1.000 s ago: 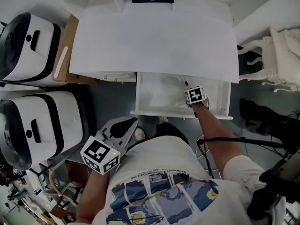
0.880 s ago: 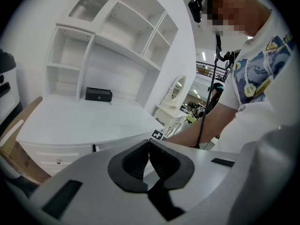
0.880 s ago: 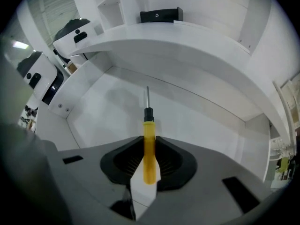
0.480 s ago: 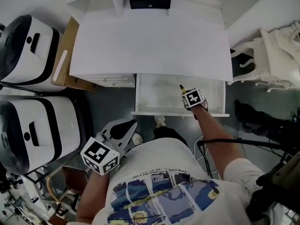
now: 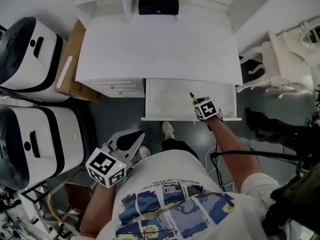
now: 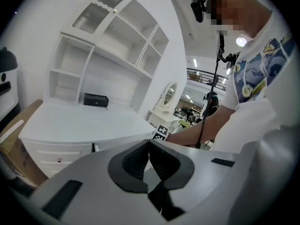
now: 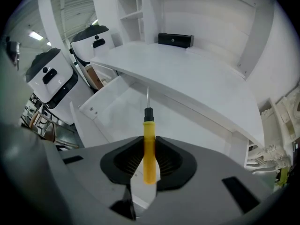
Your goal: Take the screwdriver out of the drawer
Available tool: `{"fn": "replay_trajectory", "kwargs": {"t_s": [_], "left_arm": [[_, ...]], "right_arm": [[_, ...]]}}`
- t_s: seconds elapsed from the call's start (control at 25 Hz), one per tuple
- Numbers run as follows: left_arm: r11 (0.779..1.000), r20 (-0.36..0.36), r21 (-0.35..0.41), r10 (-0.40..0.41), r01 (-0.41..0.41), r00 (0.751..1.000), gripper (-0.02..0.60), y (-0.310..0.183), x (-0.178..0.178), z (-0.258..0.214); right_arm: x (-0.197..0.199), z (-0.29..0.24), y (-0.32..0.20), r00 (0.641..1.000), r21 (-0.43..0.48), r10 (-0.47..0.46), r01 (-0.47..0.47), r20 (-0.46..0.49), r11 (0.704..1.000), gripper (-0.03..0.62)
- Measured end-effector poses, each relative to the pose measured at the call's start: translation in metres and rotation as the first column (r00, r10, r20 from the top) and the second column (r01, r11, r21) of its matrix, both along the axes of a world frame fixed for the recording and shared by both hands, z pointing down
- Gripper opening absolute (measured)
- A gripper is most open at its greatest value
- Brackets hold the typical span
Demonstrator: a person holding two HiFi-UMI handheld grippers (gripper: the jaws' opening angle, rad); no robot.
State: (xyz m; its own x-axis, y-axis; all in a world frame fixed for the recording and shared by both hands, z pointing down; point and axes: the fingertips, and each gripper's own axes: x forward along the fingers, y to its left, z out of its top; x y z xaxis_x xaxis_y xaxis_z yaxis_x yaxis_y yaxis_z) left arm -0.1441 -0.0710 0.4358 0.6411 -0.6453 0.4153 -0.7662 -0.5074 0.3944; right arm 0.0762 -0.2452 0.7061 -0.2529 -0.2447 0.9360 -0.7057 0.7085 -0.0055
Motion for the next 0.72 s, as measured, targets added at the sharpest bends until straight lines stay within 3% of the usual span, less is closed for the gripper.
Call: {"fn": "replay_trajectory", "kwargs": {"t_s": [0.72], "left_arm": [[0.997,-0.032,0.021,0.078,-0.077,0.996,0.014,0.066,-0.015,-0.001]], "right_arm": [[-0.039,-0.087,0.109,0.981,0.039,0.033,-0.041,0.189,0.998,0.095]]}}
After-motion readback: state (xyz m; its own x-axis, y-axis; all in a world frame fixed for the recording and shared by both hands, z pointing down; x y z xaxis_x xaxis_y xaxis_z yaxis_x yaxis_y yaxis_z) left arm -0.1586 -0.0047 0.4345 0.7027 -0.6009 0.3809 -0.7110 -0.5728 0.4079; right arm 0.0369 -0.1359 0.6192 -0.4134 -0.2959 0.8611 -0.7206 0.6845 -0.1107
